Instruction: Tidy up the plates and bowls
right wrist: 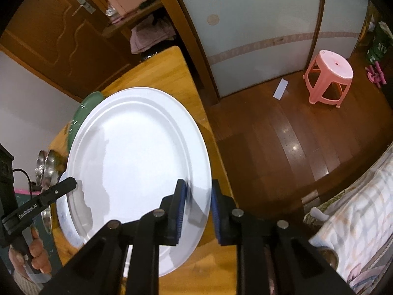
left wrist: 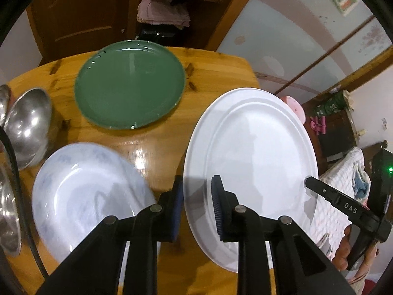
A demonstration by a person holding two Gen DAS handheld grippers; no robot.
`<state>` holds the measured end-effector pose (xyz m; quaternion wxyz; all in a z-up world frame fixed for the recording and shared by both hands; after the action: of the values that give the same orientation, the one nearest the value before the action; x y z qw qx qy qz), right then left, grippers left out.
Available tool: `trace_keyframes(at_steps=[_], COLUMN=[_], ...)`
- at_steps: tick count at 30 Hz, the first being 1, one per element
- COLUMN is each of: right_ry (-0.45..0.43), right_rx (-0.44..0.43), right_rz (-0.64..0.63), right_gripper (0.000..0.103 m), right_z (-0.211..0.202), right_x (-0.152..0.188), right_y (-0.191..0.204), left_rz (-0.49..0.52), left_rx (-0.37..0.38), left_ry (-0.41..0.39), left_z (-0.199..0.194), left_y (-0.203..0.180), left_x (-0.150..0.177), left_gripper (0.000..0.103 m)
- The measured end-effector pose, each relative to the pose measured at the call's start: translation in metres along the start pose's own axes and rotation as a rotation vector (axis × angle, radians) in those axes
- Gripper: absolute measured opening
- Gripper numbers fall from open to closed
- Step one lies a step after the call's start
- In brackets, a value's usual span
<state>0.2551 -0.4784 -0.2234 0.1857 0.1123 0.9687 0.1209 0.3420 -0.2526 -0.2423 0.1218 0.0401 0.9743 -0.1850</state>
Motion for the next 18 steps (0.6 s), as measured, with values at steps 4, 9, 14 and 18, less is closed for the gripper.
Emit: trace_keyframes(at_steps=[4, 9, 14, 18], right_ry=[-0.025, -0.039, -0.035, -0.013], right_rx=[0.001, 0.028, 0.051, 0.058], right_rz=[-0.029, -0.091, -0.148, -0.180], right_gripper=[0.020, 0.020, 0.020, 0.020], right_z=[-0.030, -0.054, -0.059, -0.050], right_x=[0.029, 0.084, 0.133, 0.169], right_y=[0.009, 0.025, 0.042, 0.054], left_rz=[0.042, 0.098, 0.108, 0.092], left_rx=[0.007, -0.024, -0.040, -0.049], left_ry=[-0.006, 0.002, 0.027, 0.040], left_z=[-0.039, -0.071, -0.083, -0.082], left_y=[0.009, 0.029, 0.049, 0.066], left_x=[0.035, 0.099, 0.170, 0.210], left_gripper=[0.021, 0.021, 0.021, 0.021])
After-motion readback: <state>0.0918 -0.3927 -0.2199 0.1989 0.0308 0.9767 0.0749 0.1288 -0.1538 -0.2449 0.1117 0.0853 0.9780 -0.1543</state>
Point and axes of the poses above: each gripper's, at about its wrist camera, not at the fingertips, and z roughly the way its jaws point, y to its left, x to its underside, the point moved 7 cm from there along z, roughly the way its jaws point, and after that the axes turned 5 degrees about -z, right-handed, at the moved point
